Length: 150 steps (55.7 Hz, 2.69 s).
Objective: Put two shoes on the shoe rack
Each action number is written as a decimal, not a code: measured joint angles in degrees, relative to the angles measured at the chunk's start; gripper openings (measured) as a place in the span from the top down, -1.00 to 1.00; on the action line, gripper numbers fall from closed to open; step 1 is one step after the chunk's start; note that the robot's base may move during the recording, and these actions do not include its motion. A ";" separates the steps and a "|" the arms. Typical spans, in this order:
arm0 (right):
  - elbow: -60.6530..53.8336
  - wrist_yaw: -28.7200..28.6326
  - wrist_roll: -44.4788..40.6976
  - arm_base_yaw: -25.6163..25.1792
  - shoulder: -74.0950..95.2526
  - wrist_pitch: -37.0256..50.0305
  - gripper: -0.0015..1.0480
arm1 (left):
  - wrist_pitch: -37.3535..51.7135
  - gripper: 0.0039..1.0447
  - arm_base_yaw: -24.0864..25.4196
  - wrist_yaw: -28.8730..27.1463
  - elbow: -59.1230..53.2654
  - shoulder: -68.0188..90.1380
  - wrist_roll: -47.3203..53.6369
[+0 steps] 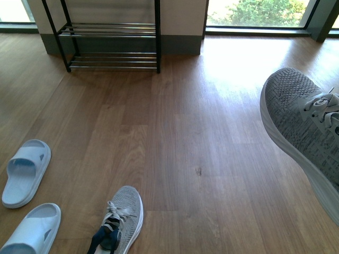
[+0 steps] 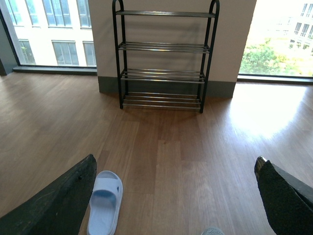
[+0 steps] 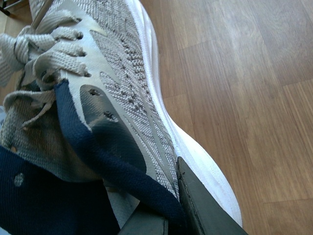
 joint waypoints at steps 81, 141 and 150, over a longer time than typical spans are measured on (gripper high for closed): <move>-0.02 0.00 0.04 0.04 0.02 -0.02 0.98 | 31.06 -0.83 -15.34 -3.02 49.03 148.02 -8.92; -0.02 0.00 0.04 0.04 0.02 -0.02 0.98 | 13.27 0.22 -19.69 -7.50 67.71 157.79 -1.70; -0.02 0.00 0.04 0.04 0.02 -0.02 0.98 | 13.11 0.81 -19.80 -8.70 67.28 157.68 -1.97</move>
